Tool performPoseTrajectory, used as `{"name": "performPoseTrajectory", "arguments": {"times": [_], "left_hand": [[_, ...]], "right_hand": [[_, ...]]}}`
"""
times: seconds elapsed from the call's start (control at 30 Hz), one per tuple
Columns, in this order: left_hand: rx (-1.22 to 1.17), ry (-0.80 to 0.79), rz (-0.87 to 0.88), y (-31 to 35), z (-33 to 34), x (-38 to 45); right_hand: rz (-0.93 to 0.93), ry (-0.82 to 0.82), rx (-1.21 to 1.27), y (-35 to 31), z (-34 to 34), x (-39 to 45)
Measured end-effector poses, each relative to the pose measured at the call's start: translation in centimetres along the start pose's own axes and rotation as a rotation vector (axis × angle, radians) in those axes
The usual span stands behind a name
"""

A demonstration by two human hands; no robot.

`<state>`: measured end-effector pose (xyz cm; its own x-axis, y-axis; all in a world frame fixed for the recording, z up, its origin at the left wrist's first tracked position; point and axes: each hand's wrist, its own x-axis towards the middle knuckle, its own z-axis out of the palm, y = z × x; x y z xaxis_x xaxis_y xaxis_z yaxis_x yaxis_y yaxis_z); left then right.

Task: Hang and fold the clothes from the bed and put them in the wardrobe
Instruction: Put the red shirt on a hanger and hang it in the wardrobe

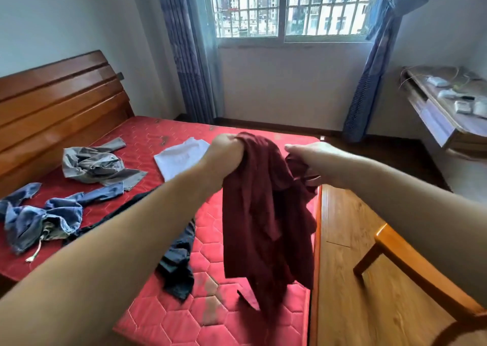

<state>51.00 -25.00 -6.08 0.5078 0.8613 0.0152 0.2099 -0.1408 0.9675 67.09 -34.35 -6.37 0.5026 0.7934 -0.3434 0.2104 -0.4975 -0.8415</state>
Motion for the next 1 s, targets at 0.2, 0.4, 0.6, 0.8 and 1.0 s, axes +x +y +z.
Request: {"name": "performPoseTrajectory", "arguments": {"times": [0.2, 0.4, 0.6, 0.8, 1.0], "left_hand": [[0.114, -0.081, -0.056, 1.8, 1.3, 1.0], [0.344, -0.245, -0.030, 1.4, 0.7, 0.9], [0.289, -0.591, -0.034, 0.1, -1.7, 0.5], [0.040, -0.798, -0.210, -2.4, -2.2, 0.7], [-0.124, -0.679, -0.216, -3.1, -2.2, 0.5]], "right_hand": [[-0.573, 0.073, -0.121, 1.3, 3.8, -4.6], [-0.523, -0.043, -0.162, 1.6, 2.0, -4.1], [-0.299, -0.289, 0.121, 2.0, -2.0, -2.6], [-0.242, -0.271, 0.236, 1.5, -2.3, -2.4], [-0.305, -0.117, -0.246, 2.4, -1.7, -1.7]]}}
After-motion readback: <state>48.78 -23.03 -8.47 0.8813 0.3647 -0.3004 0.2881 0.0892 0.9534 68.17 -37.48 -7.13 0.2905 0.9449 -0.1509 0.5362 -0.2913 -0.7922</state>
